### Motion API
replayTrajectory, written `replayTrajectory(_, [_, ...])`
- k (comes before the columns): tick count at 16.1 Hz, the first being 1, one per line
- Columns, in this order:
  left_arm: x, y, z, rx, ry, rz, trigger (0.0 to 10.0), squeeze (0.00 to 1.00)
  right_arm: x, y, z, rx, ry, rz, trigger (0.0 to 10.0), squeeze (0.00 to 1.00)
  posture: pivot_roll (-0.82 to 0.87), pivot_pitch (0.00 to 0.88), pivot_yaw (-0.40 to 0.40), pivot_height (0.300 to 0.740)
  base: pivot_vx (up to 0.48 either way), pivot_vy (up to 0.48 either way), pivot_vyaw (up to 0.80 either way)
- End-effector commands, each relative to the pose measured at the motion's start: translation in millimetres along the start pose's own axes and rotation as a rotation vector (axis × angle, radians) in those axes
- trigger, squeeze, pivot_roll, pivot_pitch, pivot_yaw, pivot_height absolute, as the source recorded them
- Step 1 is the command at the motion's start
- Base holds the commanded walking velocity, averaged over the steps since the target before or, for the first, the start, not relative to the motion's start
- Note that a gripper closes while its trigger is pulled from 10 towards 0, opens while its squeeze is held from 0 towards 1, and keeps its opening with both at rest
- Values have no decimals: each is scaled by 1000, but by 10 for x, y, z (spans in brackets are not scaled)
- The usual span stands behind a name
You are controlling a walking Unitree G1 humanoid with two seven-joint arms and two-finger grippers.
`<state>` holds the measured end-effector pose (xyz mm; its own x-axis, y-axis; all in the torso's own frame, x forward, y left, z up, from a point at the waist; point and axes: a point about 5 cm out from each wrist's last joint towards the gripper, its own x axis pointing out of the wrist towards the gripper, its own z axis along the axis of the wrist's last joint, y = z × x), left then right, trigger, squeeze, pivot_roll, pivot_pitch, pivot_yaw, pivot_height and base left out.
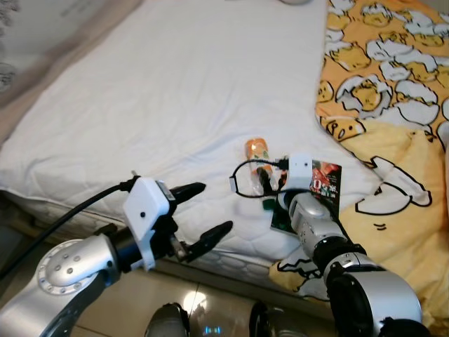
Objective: Clean up the room
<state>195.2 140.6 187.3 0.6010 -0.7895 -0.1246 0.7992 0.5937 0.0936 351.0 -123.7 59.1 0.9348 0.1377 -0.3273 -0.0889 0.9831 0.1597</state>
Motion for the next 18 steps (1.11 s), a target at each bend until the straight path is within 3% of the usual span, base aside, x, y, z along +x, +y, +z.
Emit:
replayTrajectory(1, [-29, -34, 12, 0, 8, 0, 10000, 0, -9, -9, -78, 52, 46, -11, 10000, 0, 408, 236, -44, 740, 0, 0, 0])
replayTrajectory(2, [-33, -32, 13, -1, 17, 5, 10000, 0, -18, 19, -160, 111, 101, 3, 10000, 0, 409, 235, -45, 740, 0, 0, 0])
replayTrajectory(4, [-36, -10, 6, 2, 32, 19, 10000, 0, -30, 99, -253, 114, 169, 47, 10000, 0, 407, 230, -44, 740, 0, 0, 0])
replayTrajectory(8, [-4, -5, -10, -13, 30, 31, 10000, 0, 2, 213, -168, -35, 138, 106, 10000, 0, 394, 223, -44, 740, 0, 0, 0])
replayTrajectory(14, [48, -22, -73, -28, 33, 35, 10000, 0, 18, 394, -129, -122, 118, 179, 10000, 0, 383, 203, -58, 740, 0, 0, 0])
replayTrajectory(15, [56, -3, -102, -26, 39, 40, 10000, 0, 26, 428, -93, -132, 95, 189, 0, 0, 380, 193, -61, 740, 0, 0, 0])
replayTrajectory(18, [94, 25, -131, -18, 42, 42, 10000, 0, 37, 455, -52, -128, 81, 193, 0, 0, 374, 174, -63, 740, 0, 0, 0])
